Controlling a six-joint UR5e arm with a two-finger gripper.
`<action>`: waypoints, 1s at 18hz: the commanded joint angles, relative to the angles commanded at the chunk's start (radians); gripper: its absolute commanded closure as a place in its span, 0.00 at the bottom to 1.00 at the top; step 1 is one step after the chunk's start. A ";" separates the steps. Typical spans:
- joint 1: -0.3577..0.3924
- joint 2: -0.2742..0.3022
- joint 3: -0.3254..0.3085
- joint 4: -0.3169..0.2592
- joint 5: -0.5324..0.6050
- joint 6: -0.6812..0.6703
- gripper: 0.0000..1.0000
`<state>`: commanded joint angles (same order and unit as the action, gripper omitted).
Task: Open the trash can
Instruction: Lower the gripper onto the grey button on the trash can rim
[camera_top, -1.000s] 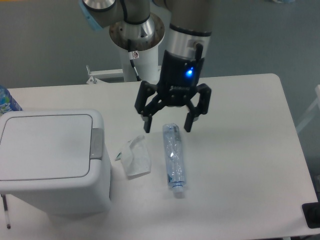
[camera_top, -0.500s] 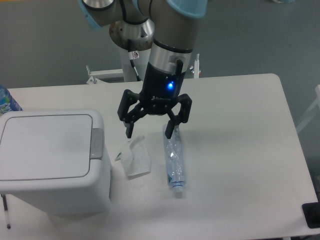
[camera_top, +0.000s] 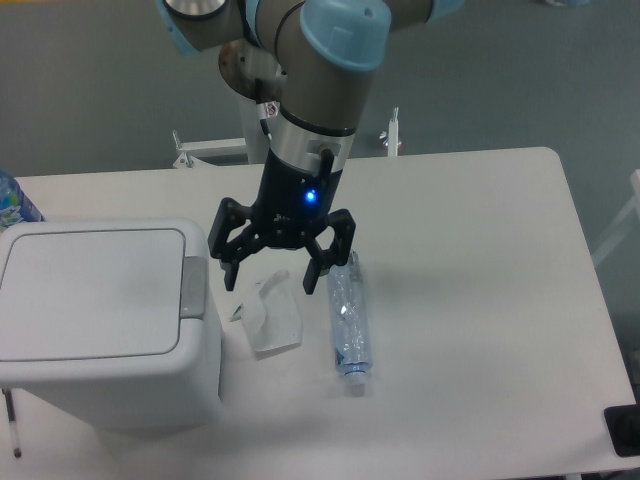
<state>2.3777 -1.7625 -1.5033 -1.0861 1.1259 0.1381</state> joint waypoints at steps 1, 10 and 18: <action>-0.009 -0.005 0.000 0.005 0.002 0.000 0.00; -0.032 -0.009 -0.002 0.026 0.005 -0.002 0.00; -0.048 -0.011 -0.005 0.026 0.005 -0.003 0.00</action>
<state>2.3301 -1.7733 -1.5079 -1.0600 1.1305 0.1350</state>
